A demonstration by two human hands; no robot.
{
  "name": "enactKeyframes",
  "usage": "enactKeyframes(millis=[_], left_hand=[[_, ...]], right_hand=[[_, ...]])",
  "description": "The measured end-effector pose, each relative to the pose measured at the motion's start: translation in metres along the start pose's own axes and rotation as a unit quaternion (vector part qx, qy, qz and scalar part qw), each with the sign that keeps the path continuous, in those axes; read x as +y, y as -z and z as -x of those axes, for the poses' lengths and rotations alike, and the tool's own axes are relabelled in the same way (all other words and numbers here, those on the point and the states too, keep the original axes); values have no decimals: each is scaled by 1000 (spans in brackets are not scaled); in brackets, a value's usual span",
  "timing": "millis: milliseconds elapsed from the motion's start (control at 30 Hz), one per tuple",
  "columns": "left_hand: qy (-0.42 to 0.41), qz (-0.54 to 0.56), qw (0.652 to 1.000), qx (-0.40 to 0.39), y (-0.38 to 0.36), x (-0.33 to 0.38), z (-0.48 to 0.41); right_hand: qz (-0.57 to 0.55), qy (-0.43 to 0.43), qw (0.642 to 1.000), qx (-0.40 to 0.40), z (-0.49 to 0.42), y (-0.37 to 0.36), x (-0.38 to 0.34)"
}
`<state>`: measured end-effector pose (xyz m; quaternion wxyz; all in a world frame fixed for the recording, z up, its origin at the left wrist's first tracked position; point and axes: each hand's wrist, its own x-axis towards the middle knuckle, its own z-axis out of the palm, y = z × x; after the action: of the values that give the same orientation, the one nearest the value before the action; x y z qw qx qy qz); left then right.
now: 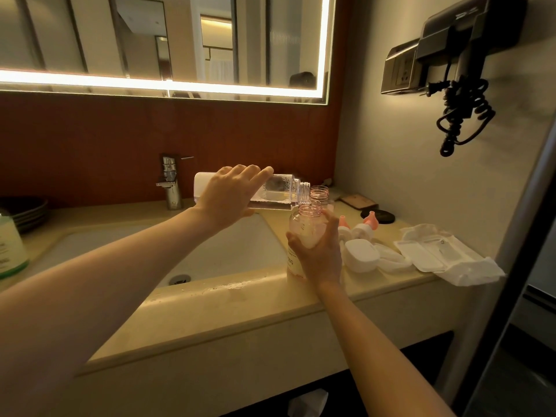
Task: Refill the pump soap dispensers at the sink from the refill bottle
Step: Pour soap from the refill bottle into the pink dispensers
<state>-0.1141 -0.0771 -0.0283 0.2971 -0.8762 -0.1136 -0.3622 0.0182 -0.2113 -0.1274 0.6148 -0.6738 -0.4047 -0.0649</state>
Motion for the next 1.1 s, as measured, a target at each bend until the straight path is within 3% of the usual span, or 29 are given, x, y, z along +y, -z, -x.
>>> enactKeyframes(millis=[1100], left_hand=[[-1,-5,1000,18,-3,-1,-2]], right_hand=[[7,-3,1000,-3,-1,0,2]])
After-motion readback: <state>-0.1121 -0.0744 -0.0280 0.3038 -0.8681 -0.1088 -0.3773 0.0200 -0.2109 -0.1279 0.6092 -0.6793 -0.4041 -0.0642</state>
